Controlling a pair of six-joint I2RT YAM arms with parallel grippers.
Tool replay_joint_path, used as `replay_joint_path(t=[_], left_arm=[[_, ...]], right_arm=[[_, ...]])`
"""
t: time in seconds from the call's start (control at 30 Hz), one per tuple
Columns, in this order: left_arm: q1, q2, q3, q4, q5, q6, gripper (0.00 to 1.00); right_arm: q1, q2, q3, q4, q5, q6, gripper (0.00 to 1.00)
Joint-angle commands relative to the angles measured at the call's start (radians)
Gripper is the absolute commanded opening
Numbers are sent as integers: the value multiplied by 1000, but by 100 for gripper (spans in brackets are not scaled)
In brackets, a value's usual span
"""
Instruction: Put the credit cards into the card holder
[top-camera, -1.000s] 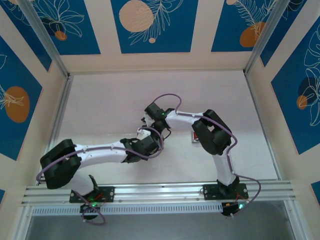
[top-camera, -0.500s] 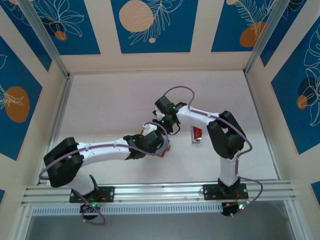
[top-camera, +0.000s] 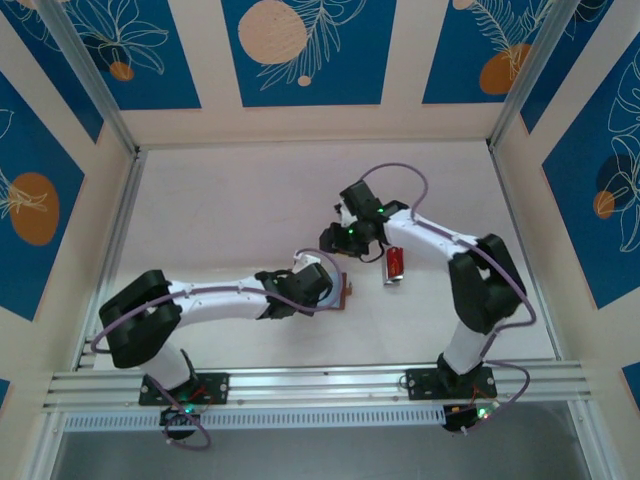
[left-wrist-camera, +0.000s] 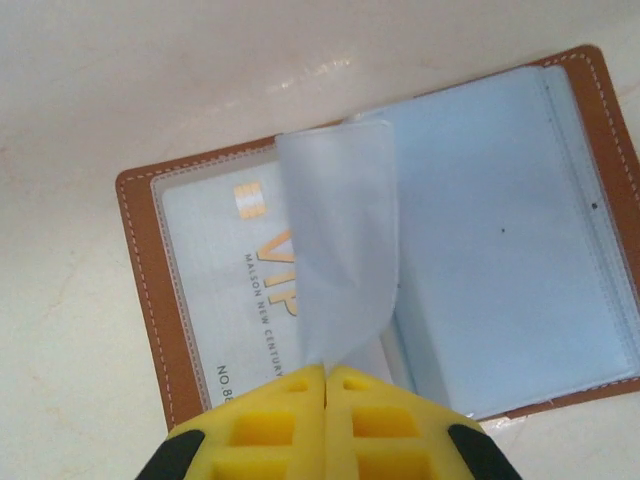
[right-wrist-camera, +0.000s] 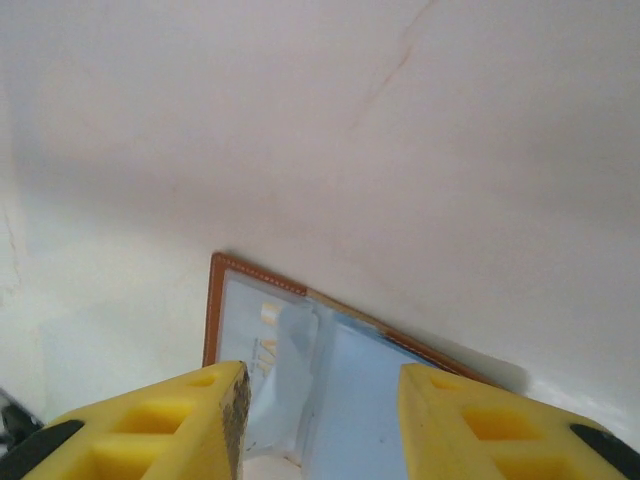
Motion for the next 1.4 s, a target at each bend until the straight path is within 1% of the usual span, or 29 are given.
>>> replay_joint_path(t=[0.0, 0.07, 0.23, 0.33, 0.63, 0.93, 1.03, 1.13, 1.3, 1.37], left_arm=[[0, 19, -9, -30, 32, 7, 0], [0, 23, -9, -14, 40, 5, 0], [0, 11, -14, 10, 34, -15, 0], [0, -16, -32, 20, 15, -39, 0], [0, -45, -65, 6, -43, -97, 0], [0, -44, -65, 37, -30, -91, 0], [-1, -53, -68, 38, -45, -95, 0], [-3, -73, -80, 26, -83, -112, 7], [-5, -117, -102, -47, -176, -180, 23], [-5, -115, -98, -103, -214, -221, 25]], right_arm=[[7, -69, -35, 4, 51, 28, 42], [30, -58, -40, -15, 32, 18, 36], [99, -1, -53, -34, 24, 14, 15], [120, 20, -68, -38, 31, 29, 8], [103, -14, -127, -7, 39, 66, 6], [128, 117, -91, -16, 14, 65, 2], [134, 147, -89, -14, 25, 66, 1], [135, 175, -81, -22, 24, 63, 1], [137, 186, -79, -27, 28, 59, 1], [136, 187, -75, -31, 27, 56, 1]])
